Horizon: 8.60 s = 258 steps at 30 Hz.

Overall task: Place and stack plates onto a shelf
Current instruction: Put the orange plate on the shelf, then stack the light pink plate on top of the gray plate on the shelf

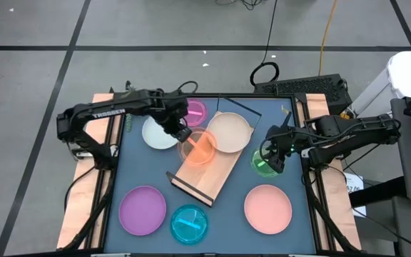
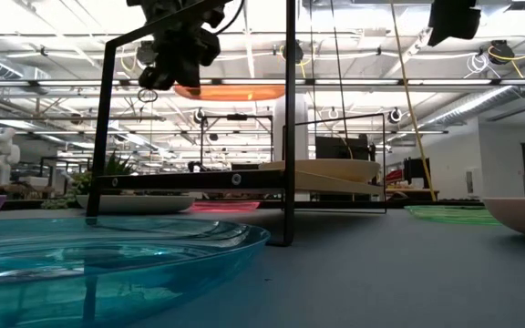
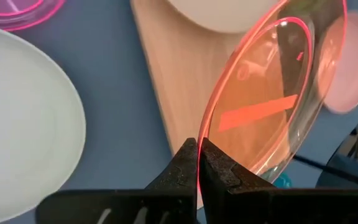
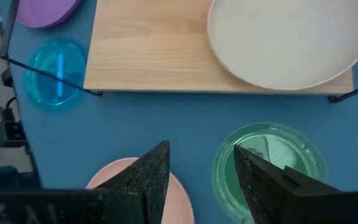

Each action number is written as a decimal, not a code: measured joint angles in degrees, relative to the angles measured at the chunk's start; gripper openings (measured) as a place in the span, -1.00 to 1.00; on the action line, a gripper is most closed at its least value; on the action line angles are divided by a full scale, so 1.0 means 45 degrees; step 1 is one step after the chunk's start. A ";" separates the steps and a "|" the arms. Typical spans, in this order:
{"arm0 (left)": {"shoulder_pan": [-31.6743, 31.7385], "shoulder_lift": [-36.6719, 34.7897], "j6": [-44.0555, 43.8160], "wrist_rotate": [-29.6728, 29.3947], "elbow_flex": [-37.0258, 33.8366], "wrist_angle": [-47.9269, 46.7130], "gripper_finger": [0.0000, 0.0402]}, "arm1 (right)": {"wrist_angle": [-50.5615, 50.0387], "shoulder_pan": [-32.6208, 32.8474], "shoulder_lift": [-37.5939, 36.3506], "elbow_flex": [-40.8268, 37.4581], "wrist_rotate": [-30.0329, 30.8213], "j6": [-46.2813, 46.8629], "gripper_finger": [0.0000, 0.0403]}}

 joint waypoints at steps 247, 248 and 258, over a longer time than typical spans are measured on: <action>-0.2943 -0.3436 -0.0543 -0.3282 -0.6061 0.7428 -0.59 | 0.3366 0.4137 -0.2032 -0.3556 0.1142 1.5439 -1.00; -0.2943 -0.3434 -0.0581 -0.3282 -0.6061 0.7430 -0.59 | 0.3216 0.3864 -0.2032 -0.3428 0.1193 1.5214 -1.00; -0.2943 -0.3431 -0.1092 -0.3288 -0.6061 0.7428 -0.59 | 0.3268 0.1013 -0.1969 -0.3147 0.1344 1.3006 -1.00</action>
